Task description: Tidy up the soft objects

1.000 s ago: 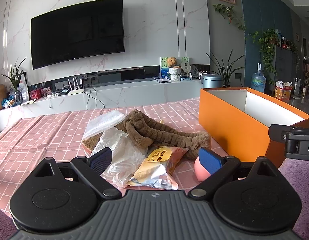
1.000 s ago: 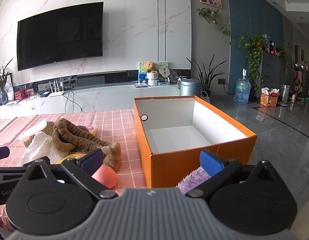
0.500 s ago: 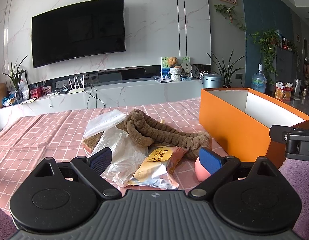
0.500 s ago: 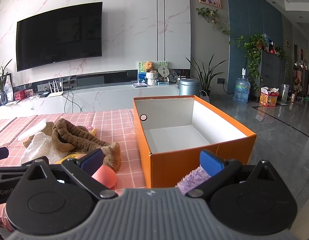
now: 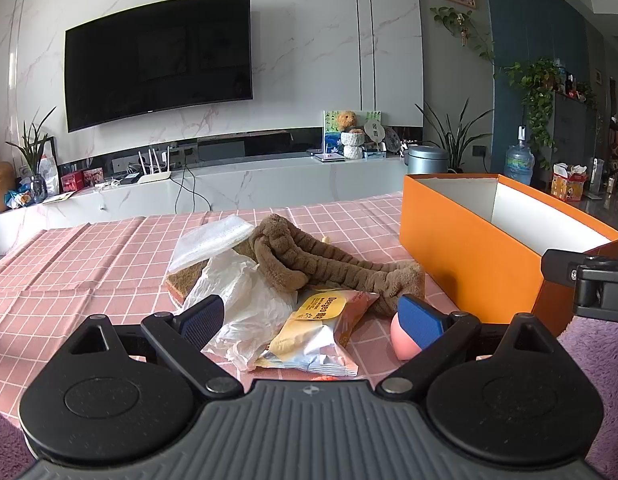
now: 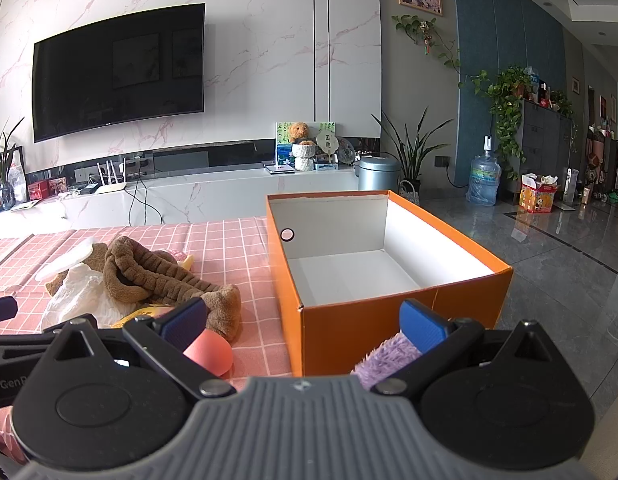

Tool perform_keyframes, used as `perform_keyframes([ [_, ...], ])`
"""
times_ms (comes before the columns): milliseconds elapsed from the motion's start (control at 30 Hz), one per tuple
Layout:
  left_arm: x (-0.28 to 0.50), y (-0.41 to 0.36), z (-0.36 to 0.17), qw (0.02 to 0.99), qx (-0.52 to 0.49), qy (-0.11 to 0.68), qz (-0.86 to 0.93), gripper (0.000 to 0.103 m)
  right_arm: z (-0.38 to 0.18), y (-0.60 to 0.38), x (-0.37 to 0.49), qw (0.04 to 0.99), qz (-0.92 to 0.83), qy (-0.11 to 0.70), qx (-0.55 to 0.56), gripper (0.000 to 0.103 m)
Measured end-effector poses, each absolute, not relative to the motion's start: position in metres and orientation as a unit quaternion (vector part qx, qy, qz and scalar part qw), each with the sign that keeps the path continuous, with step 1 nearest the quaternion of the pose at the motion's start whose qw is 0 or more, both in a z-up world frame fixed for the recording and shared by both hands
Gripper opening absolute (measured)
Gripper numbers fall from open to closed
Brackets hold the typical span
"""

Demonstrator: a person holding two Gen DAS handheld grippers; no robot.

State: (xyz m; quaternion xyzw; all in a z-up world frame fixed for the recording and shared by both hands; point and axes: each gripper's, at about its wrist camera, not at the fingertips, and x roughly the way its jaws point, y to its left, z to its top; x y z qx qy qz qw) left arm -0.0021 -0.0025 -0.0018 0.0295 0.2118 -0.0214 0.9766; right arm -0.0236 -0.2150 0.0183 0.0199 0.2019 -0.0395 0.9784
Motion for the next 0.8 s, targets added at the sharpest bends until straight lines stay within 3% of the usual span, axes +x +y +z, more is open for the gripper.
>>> perform_keyframes([
  [800, -0.0007, 0.0009, -0.0032, 0.975, 0.018, 0.219, -0.019, 0.103, 0.0159, -0.2133, -0.0219, 0.978, -0.039, 0.205, 0.017, 0.101],
])
